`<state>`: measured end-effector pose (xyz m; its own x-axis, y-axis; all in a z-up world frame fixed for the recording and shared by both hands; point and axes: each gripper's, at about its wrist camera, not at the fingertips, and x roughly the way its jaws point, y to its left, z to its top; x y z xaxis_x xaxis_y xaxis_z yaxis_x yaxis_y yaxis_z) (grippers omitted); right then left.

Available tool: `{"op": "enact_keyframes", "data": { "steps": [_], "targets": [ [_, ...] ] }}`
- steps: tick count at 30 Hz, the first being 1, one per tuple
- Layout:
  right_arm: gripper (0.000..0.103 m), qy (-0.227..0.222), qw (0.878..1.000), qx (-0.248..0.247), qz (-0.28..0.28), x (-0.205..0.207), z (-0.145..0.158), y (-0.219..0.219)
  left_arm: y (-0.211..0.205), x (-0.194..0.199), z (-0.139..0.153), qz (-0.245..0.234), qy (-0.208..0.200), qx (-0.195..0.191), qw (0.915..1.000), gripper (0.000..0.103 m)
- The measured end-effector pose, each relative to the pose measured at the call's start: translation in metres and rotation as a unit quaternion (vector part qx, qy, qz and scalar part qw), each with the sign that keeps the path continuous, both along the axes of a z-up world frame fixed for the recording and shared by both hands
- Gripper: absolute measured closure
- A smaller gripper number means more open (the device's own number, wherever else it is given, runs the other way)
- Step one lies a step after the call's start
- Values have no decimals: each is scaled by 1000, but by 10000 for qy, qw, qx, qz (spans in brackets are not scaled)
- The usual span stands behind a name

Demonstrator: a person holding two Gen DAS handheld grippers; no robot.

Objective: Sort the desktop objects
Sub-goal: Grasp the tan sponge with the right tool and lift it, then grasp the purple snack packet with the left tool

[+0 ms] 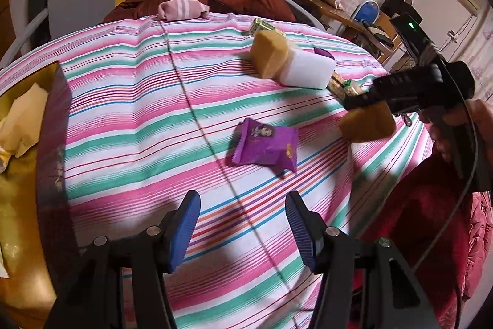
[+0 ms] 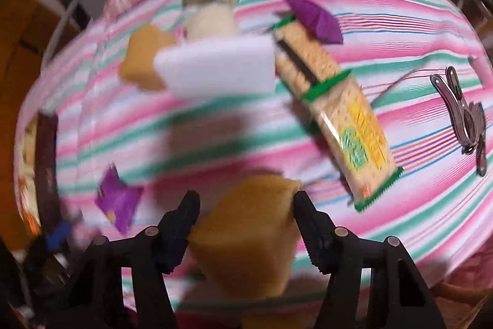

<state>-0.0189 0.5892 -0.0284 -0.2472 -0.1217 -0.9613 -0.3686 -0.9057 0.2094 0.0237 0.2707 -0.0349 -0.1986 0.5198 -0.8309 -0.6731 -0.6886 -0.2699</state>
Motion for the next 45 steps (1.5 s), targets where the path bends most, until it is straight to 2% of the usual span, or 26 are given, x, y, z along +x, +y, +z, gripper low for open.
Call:
{"op": "enact_keyframes", "data": {
  "steps": [4,7,9,12,15,17,19,21,23,25,28,30,32,34,35,36,37,38,40,42,45],
  "targets": [
    [41,821,9959,-229,-294,-4,7,1,15,-4,-3,47,22,62,10000,45],
    [39,1031,9940,-320,-164,-10,-2,-9,29,-7,-6,-1,47,114,9999,44],
    [25,769,9966,-254,-160,-10,-11,-12,41,-9,-10,-53,135,67,9999,43],
    [15,676,9944,-762,-266,-8,-23,1,59,-15,-20,-103,197,-91,9997,42],
    [10,456,9945,-869,-355,-5,-30,2,67,-20,-29,-112,163,-4,9998,42],
    [9,185,9953,-876,-357,-4,-37,0,69,-22,-34,-152,264,184,9994,42],
    [9,194,9964,-776,-275,-3,-34,-4,68,-21,-37,-232,498,346,9979,42],
    [9,176,9970,-729,-202,-2,-33,-8,65,-15,-42,-388,797,461,9950,42],
    [10,153,9979,-613,-128,-3,-34,-11,64,-15,-39,-371,762,528,9950,43],
    [12,112,9988,-471,-56,-2,-32,-14,60,-20,-36,-230,547,661,9960,47],
    [12,87,9991,-411,-16,0,-31,-16,59,-29,-36,-112,-1,961,9953,45],
    [13,95,9990,-445,-54,3,-30,-15,66,-27,-35,-126,140,806,9966,42],
    [13,100,9989,-448,-102,6,-29,-14,78,-22,-35,-339,458,511,9971,42],
    [13,73,9992,-373,-127,9,-27,-14,90,-14,-38,-639,961,156,9932,42],
    [13,56,9993,-344,-116,11,-27,-15,92,-12,-39,-714,1062,71,9918,44],
    [13,44,9994,-326,-101,10,-28,-15,92,-11,-40,-719,1104,57,9913,45],
    [13,21,9996,-276,-62,10,-28,-17,88,-14,-40,-599,1095,126,9921,56],
    [13,4,9998,-223,-17,11,-27,-19,83,-18,-40,-480,1039,191,9932,62],
    [18,-69,9999,14,126,12,-27,-26,70,-27,-42,-326,769,536,9951,62],
    [32,-73,9993,237,263,13,-24,-32,65,-28,-42,-263,726,618,9951,62],
    [40,21,9987,260,440,14,-20,-39,58,-25,-42,-203,800,691,9942,62]
  ]
}}
